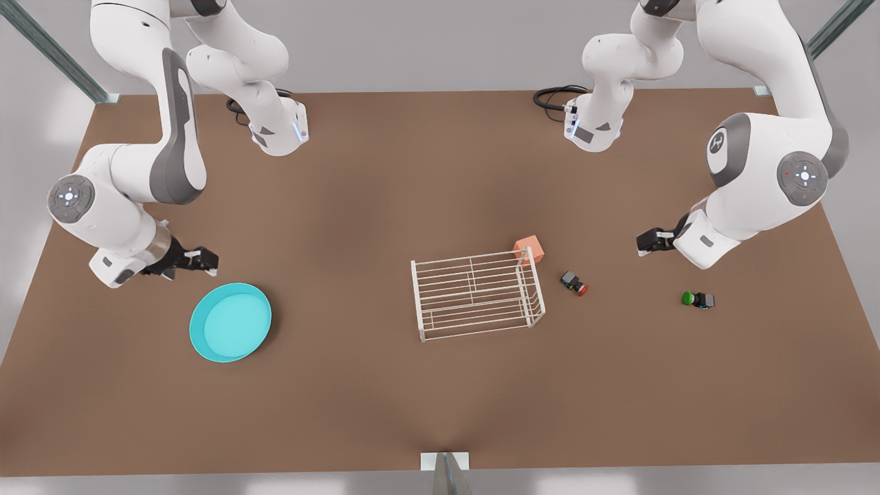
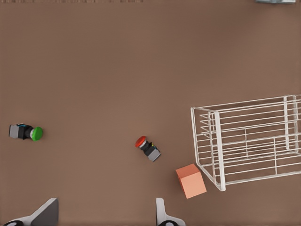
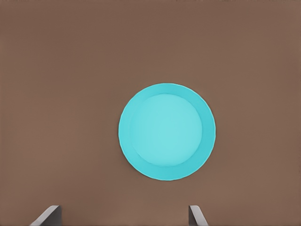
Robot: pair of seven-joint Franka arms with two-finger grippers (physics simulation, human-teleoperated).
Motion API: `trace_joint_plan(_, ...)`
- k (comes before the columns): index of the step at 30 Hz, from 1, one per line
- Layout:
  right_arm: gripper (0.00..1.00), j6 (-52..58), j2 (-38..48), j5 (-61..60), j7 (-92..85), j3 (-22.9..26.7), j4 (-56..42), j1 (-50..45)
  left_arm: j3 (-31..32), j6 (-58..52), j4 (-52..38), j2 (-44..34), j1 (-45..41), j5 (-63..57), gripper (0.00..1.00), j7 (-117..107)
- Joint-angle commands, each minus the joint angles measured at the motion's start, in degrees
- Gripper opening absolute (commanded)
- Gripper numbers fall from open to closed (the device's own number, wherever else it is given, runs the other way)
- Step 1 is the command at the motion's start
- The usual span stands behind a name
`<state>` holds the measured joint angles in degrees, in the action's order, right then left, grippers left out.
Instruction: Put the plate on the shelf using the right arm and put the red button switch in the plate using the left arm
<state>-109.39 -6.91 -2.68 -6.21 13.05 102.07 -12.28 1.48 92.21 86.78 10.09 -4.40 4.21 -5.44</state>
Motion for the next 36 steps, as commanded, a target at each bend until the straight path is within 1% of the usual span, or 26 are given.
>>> trace_joint_plan(1,1.00,-1.7,0.1,0.0,-0.4,0.0,0.0,0.0,0.0,0.3,0.0,0.0,-0.1,0.1,1.00,-0.7)
trace_joint_plan(3,1.00,-1.8,-0.5,0.0,-0.7,0.0,0.0,0.5,0.1,0.3,-0.1,-0.1,-0.2,-0.3,1.00,-0.2)
trace_joint_plan(4,1.00,-2.0,-3.4,-0.2,-2.2,0.1,-1.8,3.4,0.1,0.2,0.2,-0.1,0.0,-0.3,1.00,-0.1)
trace_joint_plan(5,1.00,-2.0,-6.7,-1.3,-5.6,0.2,-4.9,3.9,0.0,0.1,0.4,-0.2,0.2,-0.3,1.00,-0.1)
trace_joint_plan(7,1.00,-2.4,-12.4,-10.5,-15.7,0.1,-8.1,9.0,-0.1,0.0,0.7,-0.2,0.4,-0.3,1.00,-0.2)
trace_joint_plan(8,1.00,-2.6,-13.5,-11.7,-19.2,0.0,-8.4,9.7,-0.1,0.1,0.7,-0.1,0.4,-0.3,1.00,-0.3)
trace_joint_plan(10,1.00,-2.7,-15.8,-13.4,-20.8,0.0,-8.4,10.3,-0.2,0.0,0.7,-0.1,0.7,0.0,1.00,-0.6)
trace_joint_plan(12,1.00,-2.7,-19.3,-20.5,-27.2,-0.1,-8.4,12.5,0.2,0.0,0.6,-0.1,0.2,0.1,1.00,-0.7)
trace_joint_plan(16,1.00,-2.8,-26.2,-20.6,-30.5,-0.2,-12.6,14.6,2.5,-1.8,0.7,0.6,-1.7,0.0,1.00,-0.9)
trace_joint_plan(19,1.00,-2.8,-29.0,-21.7,-32.4,-0.4,-15.1,15.9,2.5,-2.4,0.7,1.2,-5.8,-1.5,1.00,-6.9)
trace_joint_plan(21,1.00,-2.9,-32.5,-21.7,-33.1,-0.4,-18.3,17.2,2.3,-2.4,0.5,1.7,-6.0,-1.8,1.00,-7.8)
trace_joint_plan(22,1.00,-3.1,-33.4,-21.7,-33.3,-0.5,-19.1,17.2,2.4,-2.3,0.1,1.9,-6.1,-1.9,1.00,-8.8)
trace_joint_plan(24,1.00,-7.1,-33.4,-21.9,-35.6,-0.5,-18.1,17.2,2.3,-2.3,0.0,1.9,-6.1,-2.0,1.00,-8.9)
trace_joint_plan(26,1.00,-7.7,-33.6,-21.9,-36.3,-0.5,-16.1,17.4,2.2,-2.2,-0.1,1.9,-6.0,-3.2,1.00,-9.0)
trace_joint_plan(32,0.99,-7.4,-36.7,-22.9,-41.4,-0.6,-16.0,21.2,2.2,-2.3,0.4,1.9,-5.7,-3.2,1.00,-9.7)
trace_joint_plan(36,0.91,-5.8,-37.2,-26.0,-40.5,-1.5,-15.2,21.1,1.9,-2.3,0.6,1.9,-4.7,-3.2,1.00,-9.7)
